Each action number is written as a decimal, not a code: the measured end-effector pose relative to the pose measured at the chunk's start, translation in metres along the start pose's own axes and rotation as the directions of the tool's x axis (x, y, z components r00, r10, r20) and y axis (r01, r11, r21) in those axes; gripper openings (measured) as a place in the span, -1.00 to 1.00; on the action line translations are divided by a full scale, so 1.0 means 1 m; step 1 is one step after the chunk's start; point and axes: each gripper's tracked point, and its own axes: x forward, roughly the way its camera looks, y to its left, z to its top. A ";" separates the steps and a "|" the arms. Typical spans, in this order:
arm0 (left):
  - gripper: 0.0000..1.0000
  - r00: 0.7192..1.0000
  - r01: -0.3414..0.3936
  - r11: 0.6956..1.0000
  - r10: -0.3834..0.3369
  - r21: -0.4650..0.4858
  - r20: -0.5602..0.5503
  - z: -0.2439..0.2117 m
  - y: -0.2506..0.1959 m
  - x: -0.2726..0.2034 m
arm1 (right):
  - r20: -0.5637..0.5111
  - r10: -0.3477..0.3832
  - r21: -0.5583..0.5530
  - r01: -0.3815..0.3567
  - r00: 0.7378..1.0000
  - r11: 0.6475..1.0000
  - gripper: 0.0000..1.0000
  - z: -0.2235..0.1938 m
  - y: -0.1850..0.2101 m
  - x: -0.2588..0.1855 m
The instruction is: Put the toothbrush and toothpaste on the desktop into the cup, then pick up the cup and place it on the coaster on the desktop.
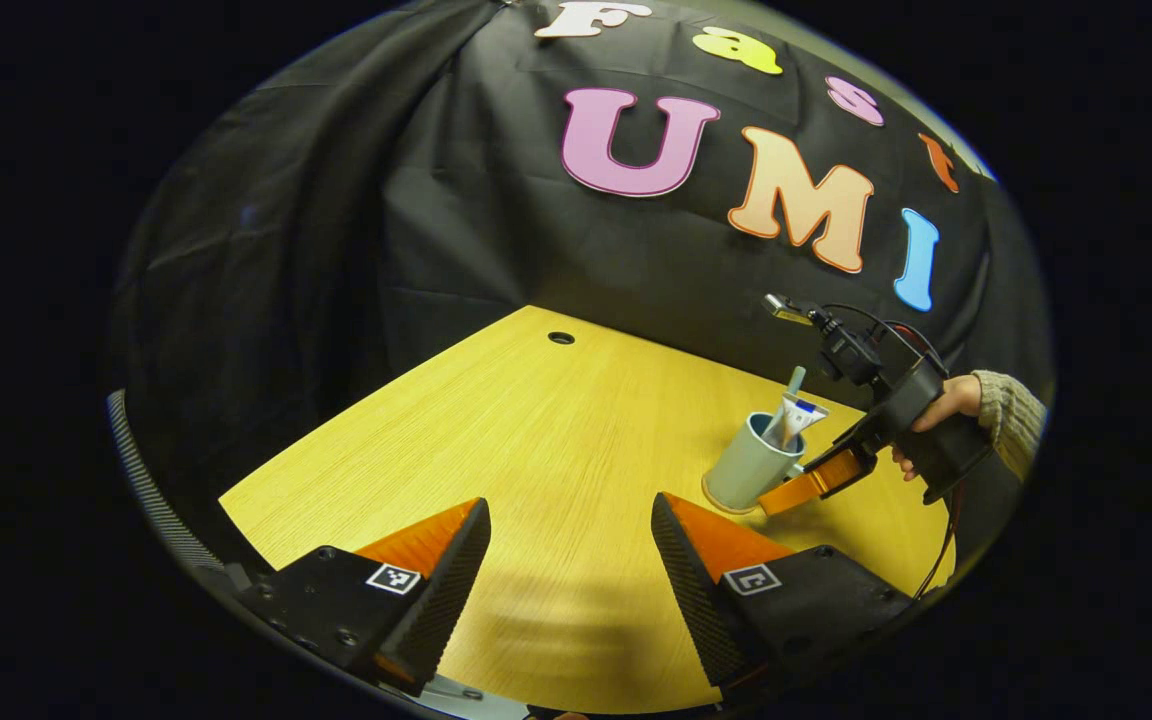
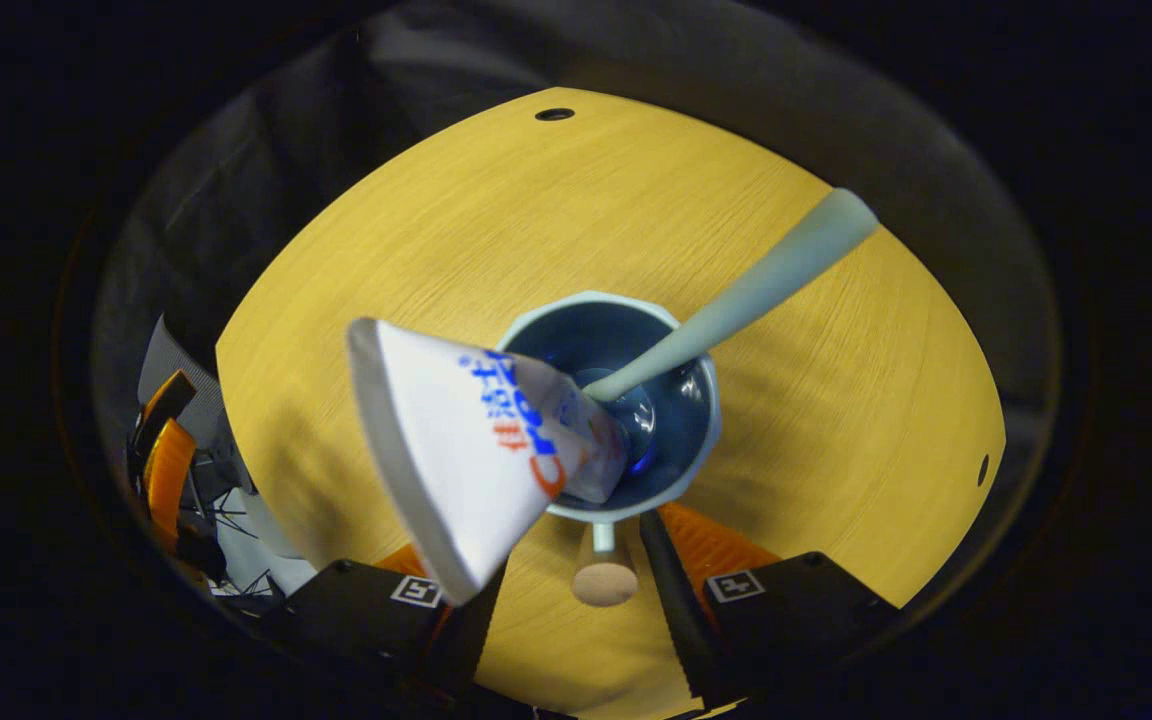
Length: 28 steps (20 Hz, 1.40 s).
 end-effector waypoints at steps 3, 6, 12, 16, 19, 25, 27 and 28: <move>0.87 0.998 0.057 0.998 -0.058 0.031 0.022 0.012 -0.024 -0.001 | 0.087 0.001 0.052 -0.005 0.996 0.999 0.93 -0.007 -0.004 -0.024; 0.86 0.993 0.116 0.990 -0.118 0.075 0.020 0.016 -0.050 0.003 | 0.180 -0.052 0.162 0.022 0.982 0.987 0.93 -0.022 -0.021 -0.051; 0.87 0.979 0.204 0.976 -0.205 0.074 0.007 0.029 -0.104 0.001 | 0.360 -0.230 0.387 0.079 0.904 0.919 0.93 -0.072 -0.060 -0.111; 0.87 0.965 0.263 0.962 -0.263 0.070 -0.010 0.026 -0.127 0.003 | 0.442 -0.314 0.442 0.100 0.840 0.891 0.99 -0.107 -0.079 -0.145; 0.86 0.958 0.287 0.954 -0.284 0.084 -0.048 0.016 -0.134 0.006 | 0.480 -0.365 0.514 0.081 0.798 0.854 0.93 -0.129 -0.087 -0.171; 0.87 0.935 0.348 0.934 -0.339 0.080 -0.103 0.007 -0.151 0.011 | 0.523 -0.487 0.639 0.057 0.699 0.767 0.92 -0.160 -0.113 -0.205; 0.87 0.931 0.358 0.928 -0.347 0.101 -0.116 0.006 -0.153 0.012 | 0.508 -0.529 0.656 0.092 0.680 0.749 0.99 -0.173 -0.124 -0.210; 0.87 0.930 0.361 0.926 -0.348 0.114 -0.121 0.006 -0.153 0.012 | 0.505 -0.538 0.662 0.097 0.675 0.743 0.92 -0.177 -0.127 -0.214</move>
